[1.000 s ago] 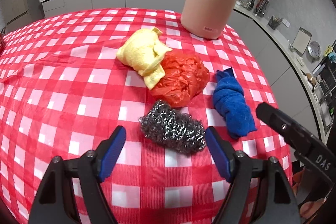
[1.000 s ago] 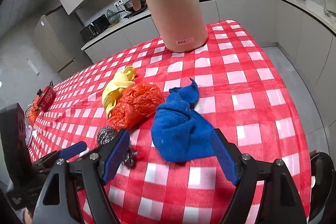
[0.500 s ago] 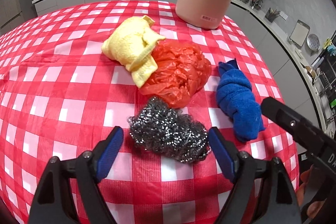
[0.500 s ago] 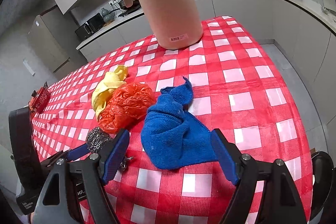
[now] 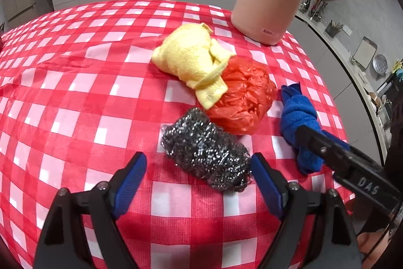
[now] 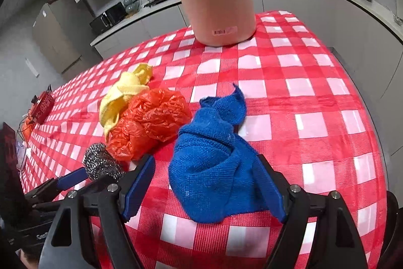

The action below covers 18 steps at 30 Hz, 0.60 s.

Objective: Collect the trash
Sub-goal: 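Grasp the steel wool scrubber with the left gripper while the right grasps the blue cloth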

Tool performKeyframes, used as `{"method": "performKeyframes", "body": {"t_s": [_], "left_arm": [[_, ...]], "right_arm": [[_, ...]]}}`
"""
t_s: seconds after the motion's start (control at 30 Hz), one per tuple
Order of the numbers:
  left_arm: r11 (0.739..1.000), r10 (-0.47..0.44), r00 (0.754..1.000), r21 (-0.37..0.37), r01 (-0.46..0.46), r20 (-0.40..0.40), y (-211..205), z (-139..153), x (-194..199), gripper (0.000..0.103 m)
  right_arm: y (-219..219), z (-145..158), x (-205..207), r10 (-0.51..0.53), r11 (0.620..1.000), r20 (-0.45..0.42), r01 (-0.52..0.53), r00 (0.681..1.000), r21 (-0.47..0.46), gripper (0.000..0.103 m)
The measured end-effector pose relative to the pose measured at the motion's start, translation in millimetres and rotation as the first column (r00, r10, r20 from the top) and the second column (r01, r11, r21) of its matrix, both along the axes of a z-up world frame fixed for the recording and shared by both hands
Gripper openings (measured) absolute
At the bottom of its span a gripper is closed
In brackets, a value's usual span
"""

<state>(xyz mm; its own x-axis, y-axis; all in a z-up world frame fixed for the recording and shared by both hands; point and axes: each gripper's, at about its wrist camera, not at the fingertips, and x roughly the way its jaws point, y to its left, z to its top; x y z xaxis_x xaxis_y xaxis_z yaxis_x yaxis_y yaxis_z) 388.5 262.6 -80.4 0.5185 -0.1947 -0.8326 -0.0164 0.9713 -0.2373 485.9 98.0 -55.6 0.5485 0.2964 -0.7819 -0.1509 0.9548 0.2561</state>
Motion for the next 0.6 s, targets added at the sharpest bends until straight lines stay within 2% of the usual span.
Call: {"method": "performKeyframes", "body": {"t_s": [0.13,0.2,0.27,0.4,0.47,0.57,0.6], "left_arm": [[1.0,-0.01,1.0,-0.013,0.01,0.002,-1.9,-3.8,2.1,0.085],[0.999,-0.015,1.0,-0.032,0.015,0.009,-1.4,-4.4,3.0,0.08],[0.999,-0.025,1.0,-0.043,0.026,0.017,-2.4,-4.0,2.8,0.07],[0.997,-0.053,0.998,-0.062,0.055,0.027,-6.0,-4.9,2.1,0.057],[0.996,-0.071,0.997,-0.06,0.072,0.025,-8.5,-5.5,1.8,0.041],[0.996,-0.079,0.996,-0.05,0.08,0.032,-10.0,-4.1,-0.2,0.04],[0.995,-0.079,0.996,-0.05,0.081,0.035,-10.0,-3.2,-1.3,0.04]], "right_arm": [[1.0,-5.5,2.0,0.003,1.0,-0.001,-0.003,1.0,-0.018,0.081],[0.2,-6.3,1.5,0.002,1.0,0.01,-0.001,1.0,-0.024,0.081],[0.2,-6.8,1.2,0.006,1.0,0.017,-0.005,1.0,-0.03,0.08],[2.4,-10.8,2.2,0.021,0.999,0.004,-0.021,1.0,-0.028,0.057],[5.1,-12.7,2.9,0.029,0.999,0.002,-0.029,1.0,-0.039,0.057],[6.2,-13.0,3.3,0.034,0.998,0.002,-0.034,0.999,-0.044,0.056],[6.0,-12.9,2.9,0.037,0.998,0.004,-0.037,0.999,-0.043,0.048]]}}
